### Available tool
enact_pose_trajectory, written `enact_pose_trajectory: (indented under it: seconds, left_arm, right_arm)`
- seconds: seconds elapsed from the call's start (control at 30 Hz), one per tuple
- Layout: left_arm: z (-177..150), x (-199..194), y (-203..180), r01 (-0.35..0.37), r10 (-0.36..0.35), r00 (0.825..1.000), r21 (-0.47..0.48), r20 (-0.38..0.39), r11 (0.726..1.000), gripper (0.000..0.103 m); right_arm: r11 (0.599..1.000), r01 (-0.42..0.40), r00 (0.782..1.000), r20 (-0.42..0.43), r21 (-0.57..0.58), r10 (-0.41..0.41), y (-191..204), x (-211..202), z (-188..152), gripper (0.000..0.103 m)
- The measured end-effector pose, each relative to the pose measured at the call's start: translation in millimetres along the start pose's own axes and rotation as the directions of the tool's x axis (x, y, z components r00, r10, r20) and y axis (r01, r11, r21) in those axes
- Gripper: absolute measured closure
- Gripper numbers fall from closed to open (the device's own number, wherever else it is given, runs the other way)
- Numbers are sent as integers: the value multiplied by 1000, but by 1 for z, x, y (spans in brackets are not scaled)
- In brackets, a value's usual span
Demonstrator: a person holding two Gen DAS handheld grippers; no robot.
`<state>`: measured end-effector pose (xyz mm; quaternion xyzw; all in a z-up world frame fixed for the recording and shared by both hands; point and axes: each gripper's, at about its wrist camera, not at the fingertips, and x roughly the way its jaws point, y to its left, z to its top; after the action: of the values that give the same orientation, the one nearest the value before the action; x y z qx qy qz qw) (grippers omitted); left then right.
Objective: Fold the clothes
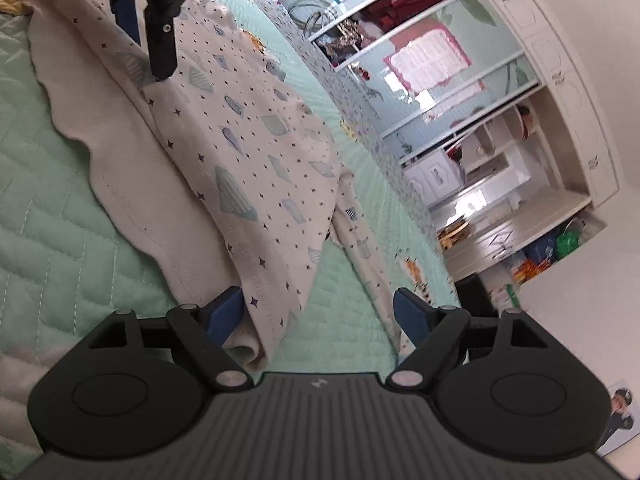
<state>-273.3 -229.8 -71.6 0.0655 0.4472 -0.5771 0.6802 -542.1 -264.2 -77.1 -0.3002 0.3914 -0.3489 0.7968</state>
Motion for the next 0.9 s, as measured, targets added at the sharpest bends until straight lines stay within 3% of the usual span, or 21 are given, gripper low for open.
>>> enact_pose_trajectory:
  seconds: [0.17,0.23,0.3,0.4,0.47,0.53,0.6,0.67,0.77,0.9]
  left_arm:
    - [0,0,1,2,-2,1000,-4,1,1000,32]
    - [0,0,1,0,0,1000,-2,1,1000,32]
    - [0,0,0,-4,4,1000,2,1,1000,32]
    - [-1,1,-2,-12,12,1000,12,0,1000,32]
    - [-1,1,-4,-18,18,1000,22,0,1000,32]
    - [-2,2,-5,-24,24,1000,31,-2,999,32]
    - [-1,2,-6,-28,28,1000,32,-6,999,32]
    - [-1,1,-5,-28,29,1000,23,-8,999,32]
    - [-2,0,-5,-36,36,999,15,-8,999,32]
    - [-5,-3,-10,-60,60,998,26,-12,998,32]
  right_arm:
    - [963,-68,993,-74,260,91,-26,0,-16,21]
    - [947,-61,993,-79,316,90,-30,-1,-23,21]
    - [946,-32,996,-74,322,59,-30,-2,-24,21]
    - [943,-46,994,-74,330,74,-26,5,-23,23]
    - [929,-72,992,-66,363,103,-27,8,-22,33]
    - [886,-112,986,-58,449,154,-35,12,-22,39]
    - [777,-173,969,-36,606,244,-51,18,-31,46]
    - [646,-211,951,0,734,311,-65,24,-42,47]
    - [526,-208,943,27,825,331,-74,27,-56,47]
    - [588,-187,955,5,787,296,-64,26,-56,47]
